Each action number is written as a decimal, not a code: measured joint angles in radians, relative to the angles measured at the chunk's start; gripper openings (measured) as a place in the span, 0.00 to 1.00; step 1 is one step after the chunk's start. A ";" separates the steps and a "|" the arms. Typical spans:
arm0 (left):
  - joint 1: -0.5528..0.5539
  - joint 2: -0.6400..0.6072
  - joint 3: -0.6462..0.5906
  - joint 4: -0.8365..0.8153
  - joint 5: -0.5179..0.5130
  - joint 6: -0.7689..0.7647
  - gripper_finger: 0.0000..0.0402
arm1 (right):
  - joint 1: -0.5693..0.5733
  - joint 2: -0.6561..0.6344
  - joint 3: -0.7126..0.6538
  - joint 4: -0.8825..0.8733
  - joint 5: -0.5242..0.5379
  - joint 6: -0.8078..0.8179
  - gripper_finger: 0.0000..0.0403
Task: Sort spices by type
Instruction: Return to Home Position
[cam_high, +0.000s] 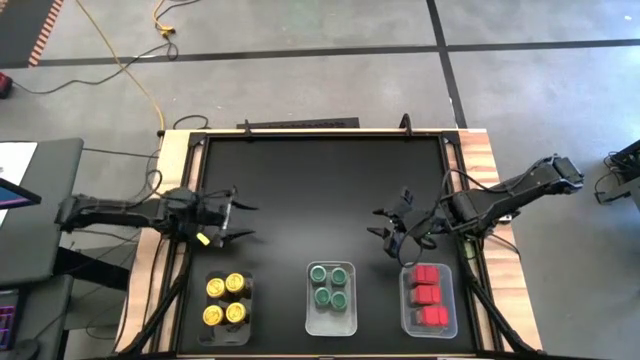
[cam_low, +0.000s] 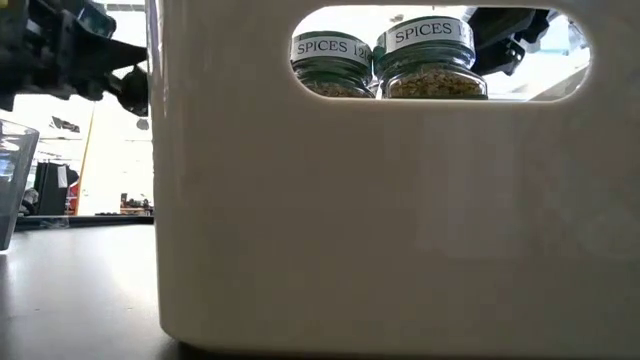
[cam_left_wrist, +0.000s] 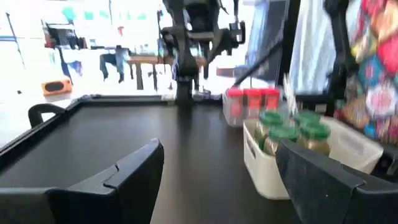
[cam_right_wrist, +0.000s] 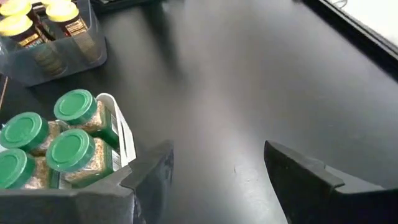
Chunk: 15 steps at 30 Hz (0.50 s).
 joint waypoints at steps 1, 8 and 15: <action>0.008 -0.043 -0.023 0.003 0.004 -0.021 0.73 | -0.004 0.000 0.000 0.000 -0.001 -0.012 0.69; 0.035 -0.288 -0.092 -0.048 0.022 -0.021 0.73 | -0.042 0.000 0.000 0.013 -0.002 -0.022 0.69; 0.056 -0.318 -0.094 -0.179 0.022 0.006 0.73 | -0.071 0.000 0.000 0.029 -0.035 -0.027 0.69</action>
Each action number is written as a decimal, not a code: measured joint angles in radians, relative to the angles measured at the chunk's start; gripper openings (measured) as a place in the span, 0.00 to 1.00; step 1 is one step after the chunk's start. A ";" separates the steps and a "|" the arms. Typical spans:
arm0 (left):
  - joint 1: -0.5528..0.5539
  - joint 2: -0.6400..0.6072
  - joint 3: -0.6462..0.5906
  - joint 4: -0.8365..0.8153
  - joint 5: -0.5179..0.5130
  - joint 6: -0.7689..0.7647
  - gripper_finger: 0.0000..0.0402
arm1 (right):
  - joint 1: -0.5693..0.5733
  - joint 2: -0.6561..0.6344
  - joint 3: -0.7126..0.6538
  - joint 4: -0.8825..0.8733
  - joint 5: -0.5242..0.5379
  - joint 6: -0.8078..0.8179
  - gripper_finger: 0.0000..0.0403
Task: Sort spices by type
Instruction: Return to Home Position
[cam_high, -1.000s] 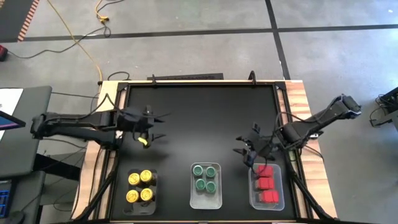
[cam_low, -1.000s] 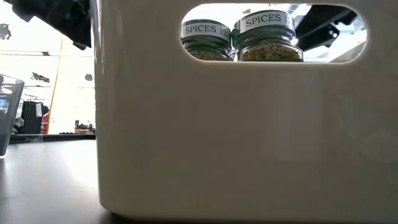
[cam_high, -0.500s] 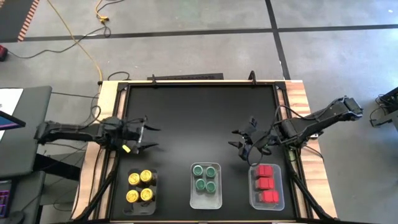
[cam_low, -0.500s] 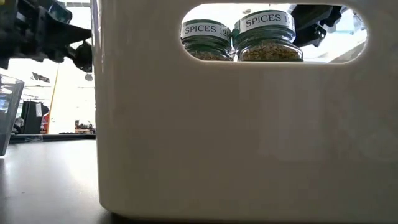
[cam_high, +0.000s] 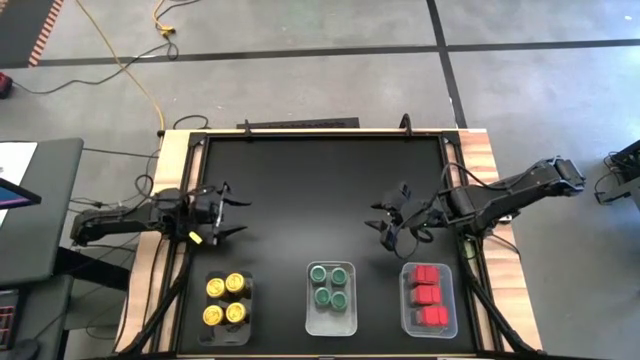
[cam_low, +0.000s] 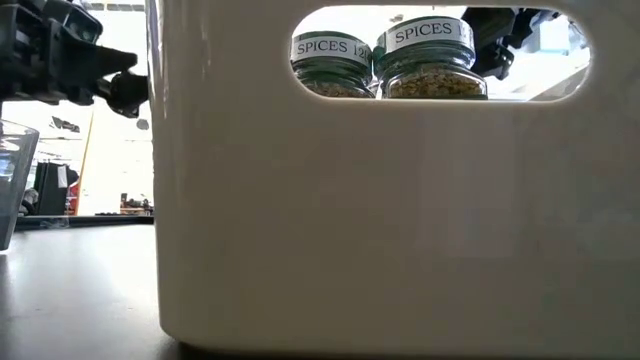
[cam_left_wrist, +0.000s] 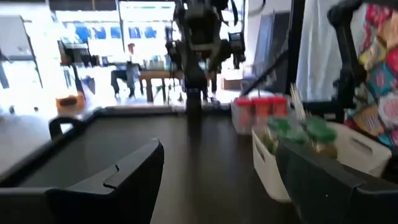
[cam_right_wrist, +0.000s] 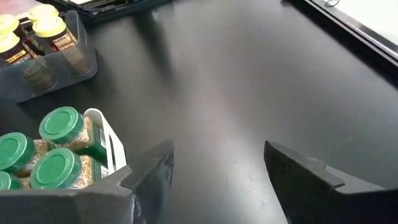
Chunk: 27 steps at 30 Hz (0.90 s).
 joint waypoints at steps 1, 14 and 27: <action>0.000 -0.001 0.000 -0.017 0.002 0.001 0.73 | 0.000 0.000 0.000 0.001 0.000 -0.002 0.69; 0.000 -0.008 -0.002 -0.046 -0.066 0.015 0.73 | 0.000 0.000 0.000 -0.002 -0.002 -0.041 0.69; 0.000 -0.008 -0.003 -0.047 -0.066 0.030 0.73 | -0.159 -0.001 -0.316 0.563 -0.240 -0.189 0.69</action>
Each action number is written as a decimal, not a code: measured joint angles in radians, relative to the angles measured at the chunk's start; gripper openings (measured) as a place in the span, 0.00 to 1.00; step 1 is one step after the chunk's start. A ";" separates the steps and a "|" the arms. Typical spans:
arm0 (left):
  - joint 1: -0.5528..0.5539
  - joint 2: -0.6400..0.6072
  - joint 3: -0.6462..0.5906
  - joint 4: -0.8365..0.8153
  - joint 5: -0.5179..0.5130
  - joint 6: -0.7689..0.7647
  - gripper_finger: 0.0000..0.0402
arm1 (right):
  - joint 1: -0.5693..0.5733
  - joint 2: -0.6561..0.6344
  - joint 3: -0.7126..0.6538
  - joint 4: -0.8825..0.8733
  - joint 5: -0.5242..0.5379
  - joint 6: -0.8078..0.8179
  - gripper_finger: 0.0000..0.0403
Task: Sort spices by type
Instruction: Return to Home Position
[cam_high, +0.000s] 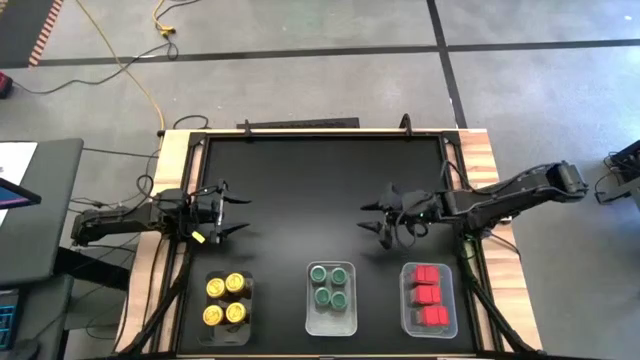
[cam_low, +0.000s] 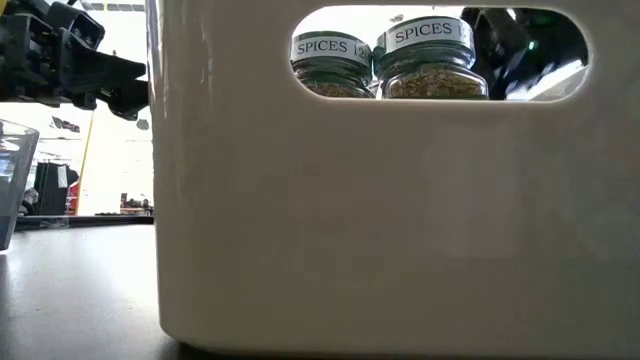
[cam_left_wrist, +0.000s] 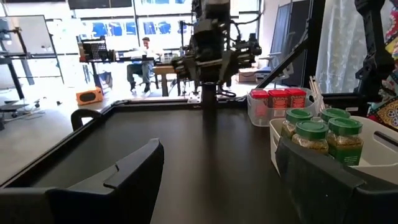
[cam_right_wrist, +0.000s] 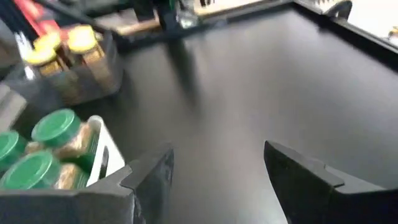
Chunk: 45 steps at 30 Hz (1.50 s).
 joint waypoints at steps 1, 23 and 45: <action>0.000 0.000 0.000 0.000 0.000 -0.001 0.73 | -0.026 0.000 -0.032 0.058 -0.030 -0.016 0.69; 0.000 0.000 0.000 -0.001 -0.003 -0.008 0.73 | -0.121 -0.536 -0.421 0.235 -0.144 0.057 0.69; 0.000 0.000 0.000 -0.002 -0.005 -0.008 0.73 | -0.059 -1.107 -0.451 -0.336 -0.145 0.126 0.69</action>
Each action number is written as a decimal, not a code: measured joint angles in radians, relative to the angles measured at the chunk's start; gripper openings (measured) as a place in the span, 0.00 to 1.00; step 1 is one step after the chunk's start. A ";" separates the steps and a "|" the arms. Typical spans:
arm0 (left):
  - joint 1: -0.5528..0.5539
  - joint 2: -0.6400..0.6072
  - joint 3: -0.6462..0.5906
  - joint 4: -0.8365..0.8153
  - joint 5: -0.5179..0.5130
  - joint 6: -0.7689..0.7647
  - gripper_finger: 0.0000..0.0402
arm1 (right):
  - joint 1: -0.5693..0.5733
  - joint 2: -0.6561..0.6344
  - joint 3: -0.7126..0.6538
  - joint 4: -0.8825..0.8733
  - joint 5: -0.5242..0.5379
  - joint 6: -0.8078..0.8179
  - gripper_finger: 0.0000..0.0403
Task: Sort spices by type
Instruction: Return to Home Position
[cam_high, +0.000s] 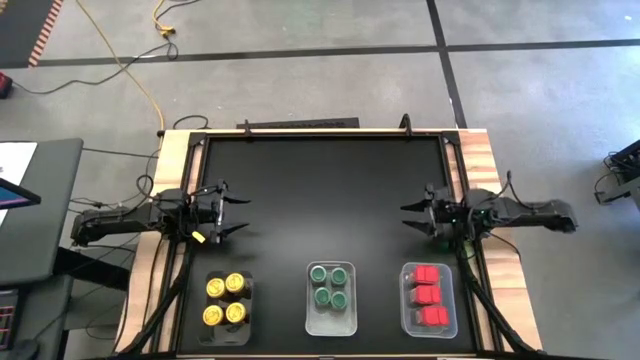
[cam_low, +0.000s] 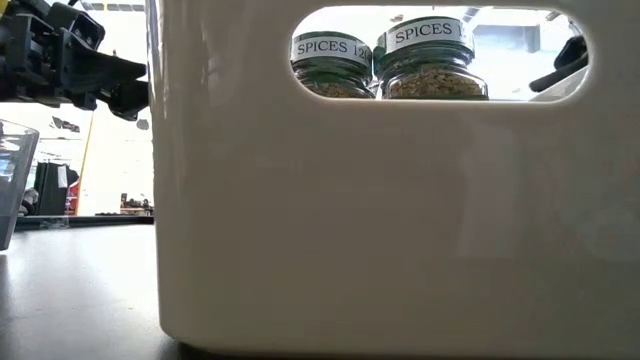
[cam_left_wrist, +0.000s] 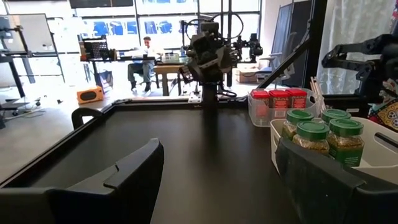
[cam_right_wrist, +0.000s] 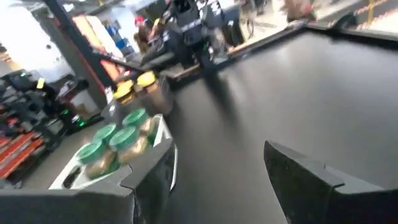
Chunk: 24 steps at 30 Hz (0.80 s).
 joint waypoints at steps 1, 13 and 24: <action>0.000 0.000 0.000 0.000 0.000 0.001 0.73 | 0.014 0.003 0.002 -0.011 0.000 0.014 0.69; 0.000 0.000 0.000 -0.001 -0.007 0.005 0.73 | 0.085 0.081 0.003 -0.020 0.003 -0.021 0.69; 0.000 0.000 0.000 -0.001 -0.008 0.002 0.73 | 0.044 0.082 0.003 -0.023 0.006 -0.222 0.69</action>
